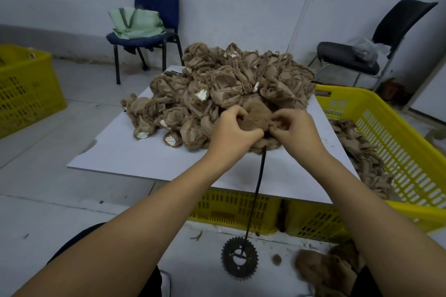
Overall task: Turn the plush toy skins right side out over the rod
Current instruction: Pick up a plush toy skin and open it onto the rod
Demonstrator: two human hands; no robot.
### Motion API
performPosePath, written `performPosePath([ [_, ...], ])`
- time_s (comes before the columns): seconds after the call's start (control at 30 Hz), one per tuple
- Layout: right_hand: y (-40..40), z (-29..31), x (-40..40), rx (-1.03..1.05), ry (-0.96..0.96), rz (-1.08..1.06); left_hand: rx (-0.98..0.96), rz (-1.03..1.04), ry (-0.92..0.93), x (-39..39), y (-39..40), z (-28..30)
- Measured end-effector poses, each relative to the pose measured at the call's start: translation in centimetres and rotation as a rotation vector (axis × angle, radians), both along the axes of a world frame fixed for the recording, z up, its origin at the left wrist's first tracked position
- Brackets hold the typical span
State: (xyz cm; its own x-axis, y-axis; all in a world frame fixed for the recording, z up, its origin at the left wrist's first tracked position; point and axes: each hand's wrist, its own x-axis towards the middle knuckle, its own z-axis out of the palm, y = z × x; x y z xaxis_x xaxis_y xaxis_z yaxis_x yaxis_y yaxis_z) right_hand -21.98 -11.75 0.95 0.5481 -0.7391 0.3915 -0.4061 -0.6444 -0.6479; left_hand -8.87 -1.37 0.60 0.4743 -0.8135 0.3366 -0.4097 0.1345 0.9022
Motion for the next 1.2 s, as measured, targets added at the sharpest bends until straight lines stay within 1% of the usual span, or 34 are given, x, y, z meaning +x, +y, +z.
performPosePath([
  [0.13,0.1,-1.1,0.9,-0.051,0.146,0.044,0.047,-0.014,-0.001,-0.5,0.2,-0.7],
  [0.2,-0.1,-1.4,1.0,-0.035,0.143,0.037,0.046,-0.009,0.035,-0.4,0.2,-1.0],
  [0.23,-0.2,-1.4,0.9,-0.001,0.122,0.037,0.046,-0.014,0.040,-0.3,0.2,-0.9],
  [0.3,-0.3,-0.8,0.5,0.135,0.067,0.088,0.045,-0.026,0.004,0.1,0.1,-0.4],
  [0.33,-0.3,-0.4,0.3,0.219,0.049,0.151,0.044,-0.035,-0.017,0.5,0.0,0.1],
  [0.37,-0.3,0.0,0.1,0.259,0.058,0.225,0.046,-0.055,-0.038,0.9,-0.1,0.6],
  [0.43,-0.4,0.5,0.0,0.167,0.175,0.311,0.060,-0.135,-0.080,1.6,-0.2,1.2],
  [0.5,-0.4,0.5,0.2,0.042,0.301,0.291,0.092,-0.209,-0.124,1.7,-0.2,1.3],
  [0.53,-0.4,0.4,0.3,-0.007,0.333,0.259,0.101,-0.226,-0.142,1.6,-0.2,1.2],
  [0.6,-0.5,-0.1,0.4,-0.058,0.296,0.191,0.103,-0.232,-0.160,1.4,-0.3,0.9],
  [0.7,-0.9,-0.5,0.3,-0.079,0.222,0.120,0.096,-0.209,-0.084,1.5,-0.8,0.8],
  [0.83,-1.2,-1.0,0.6,-0.047,0.200,0.061,0.086,-0.208,-0.016,0.9,-1.2,0.7],
  [0.93,-1.3,-1.4,1.0,-0.077,0.193,-0.068,0.074,-0.219,-0.014,0.3,-1.2,0.5],
  [1.0,-1.2,-1.6,1.5,-0.087,0.195,-0.104,0.065,-0.218,0.010,0.3,-1.3,0.5],
  [1.07,-1.0,-1.9,2.0,-0.003,0.118,-0.039,0.050,-0.191,0.037,0.5,-1.3,0.7],
  [1.13,-0.8,-1.6,2.0,0.146,0.040,0.060,0.046,-0.154,0.030,0.5,-1.2,0.7],
  [1.2,-0.7,-1.1,1.6,0.314,0.020,0.193,0.040,-0.123,0.003,0.4,-1.1,0.4],
])
